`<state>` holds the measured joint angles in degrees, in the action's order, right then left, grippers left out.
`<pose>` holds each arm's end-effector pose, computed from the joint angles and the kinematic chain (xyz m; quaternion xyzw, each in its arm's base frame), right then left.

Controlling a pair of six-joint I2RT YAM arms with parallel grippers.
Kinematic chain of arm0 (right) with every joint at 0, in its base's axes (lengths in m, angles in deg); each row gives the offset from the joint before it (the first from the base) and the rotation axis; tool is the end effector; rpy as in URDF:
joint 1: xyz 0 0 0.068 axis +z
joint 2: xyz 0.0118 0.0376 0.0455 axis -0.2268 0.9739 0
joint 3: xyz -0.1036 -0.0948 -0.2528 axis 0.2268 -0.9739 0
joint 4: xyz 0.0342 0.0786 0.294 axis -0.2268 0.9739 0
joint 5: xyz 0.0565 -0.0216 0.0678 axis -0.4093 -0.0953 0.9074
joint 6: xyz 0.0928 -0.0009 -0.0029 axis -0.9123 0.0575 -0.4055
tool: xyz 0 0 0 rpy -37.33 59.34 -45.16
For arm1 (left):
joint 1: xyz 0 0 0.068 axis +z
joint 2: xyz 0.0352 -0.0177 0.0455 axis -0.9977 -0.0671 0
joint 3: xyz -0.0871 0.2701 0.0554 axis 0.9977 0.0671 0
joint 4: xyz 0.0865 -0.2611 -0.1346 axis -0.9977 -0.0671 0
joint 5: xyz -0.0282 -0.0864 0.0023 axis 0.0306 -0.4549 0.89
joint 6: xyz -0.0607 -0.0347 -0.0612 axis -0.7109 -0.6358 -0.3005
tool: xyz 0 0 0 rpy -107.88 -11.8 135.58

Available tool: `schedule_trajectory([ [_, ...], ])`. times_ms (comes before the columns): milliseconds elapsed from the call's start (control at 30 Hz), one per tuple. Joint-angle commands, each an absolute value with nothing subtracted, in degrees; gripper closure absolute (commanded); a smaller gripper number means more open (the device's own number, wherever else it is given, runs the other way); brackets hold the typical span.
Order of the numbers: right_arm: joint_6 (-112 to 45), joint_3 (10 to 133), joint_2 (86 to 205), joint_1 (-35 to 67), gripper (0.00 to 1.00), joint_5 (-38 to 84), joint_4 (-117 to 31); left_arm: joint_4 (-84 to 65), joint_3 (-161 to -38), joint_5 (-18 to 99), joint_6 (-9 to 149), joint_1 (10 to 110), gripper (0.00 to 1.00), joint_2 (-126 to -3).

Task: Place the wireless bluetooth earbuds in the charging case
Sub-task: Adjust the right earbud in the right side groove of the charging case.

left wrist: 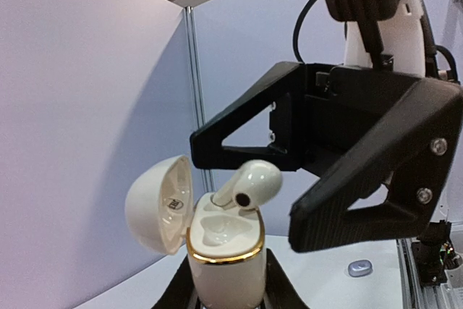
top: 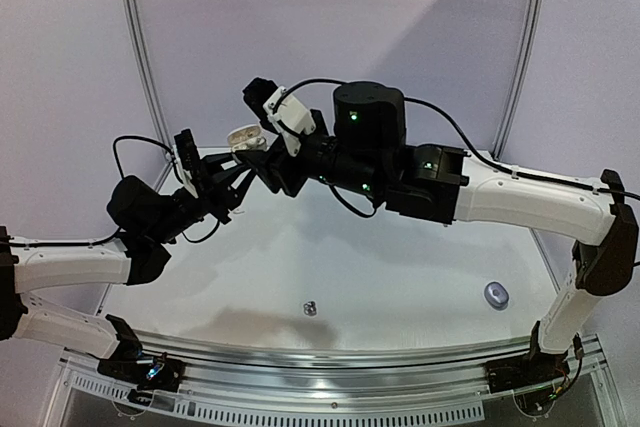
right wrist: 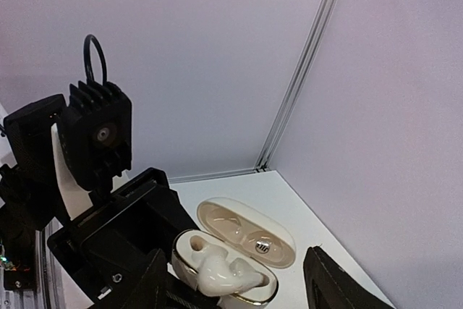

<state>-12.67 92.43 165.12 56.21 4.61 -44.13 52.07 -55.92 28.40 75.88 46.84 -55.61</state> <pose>0.1998 0.4858 0.4177 -0.4358 0.5847 0.2560 0.6346 0.2253 -0.2221 0.3038 0.2964 0.4606 -0.4039 0.7327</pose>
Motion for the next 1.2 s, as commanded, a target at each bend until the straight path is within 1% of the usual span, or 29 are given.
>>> schedule_trajectory([
  [0,-13.36,94.02,162.36,55.91,0.32,2.31,-44.56,52.62,-57.02,27.78,75.21,47.15,1.0,-54.55],
  [100,-13.39,94.07,161.72,55.88,0.25,1.73,-44.38,52.35,-56.96,27.71,75.16,47.15,1.0,-54.41],
  [267,-13.85,94.3,161.31,55.62,0.24,2.04,-44.73,52.49,-57.02,27.59,74.15,47.13,1.0,-54.45],
  [300,-14.01,94.65,161.94,55.59,0.26,1.95,-44.88,52.55,-57.08,27.58,73.65,47.13,1.0,-54.54],
  [400,-14.31,96.92,164.06,55.54,0.37,0.9,-43.89,52.68,-57.09,27.24,72.9,47.13,1.0,-54.34],
  [533,-14.35,97.29,164.85,55.28,0.45,1.13,-42.4,52.6,-57.02,27.39,73.15,47.13,1.0,-54.0],
  [700,-14.41,97.01,164.05,55.25,0.45,1.37,-41.89,52.45,-57.04,27.6,72.93,47.13,1.0,-54.07],
  [800,-14.54,97.41,162.99,55.24,0.51,2.2,-41.5,51.6,-57.22,27.94,72.58,47.13,1.0,-53.93],
  [867,-14.9,97.41,161.4,55.22,0.53,5.11,-40.57,50.42,-57.44,28.42,72.51,47.13,1.0,-53.79],
  [967,-14.79,97.79,160.14,55.26,0.53,8.59,-37.32,48.6,-57.75,29.03,73.23,47.14,1.0,-53.8],
  [1067,-16.28,100.45,161.75,55.35,0.53,8.01,-32.77,47.41,-57.9,29.51,73.82,47.13,1.0,-53.78],
  [1167,-16.78,101.21,163.64,55.52,0.52,6.85,-32.94,47.15,-57.9,29.55,73.99,47.15,1.0,-53.59],
])
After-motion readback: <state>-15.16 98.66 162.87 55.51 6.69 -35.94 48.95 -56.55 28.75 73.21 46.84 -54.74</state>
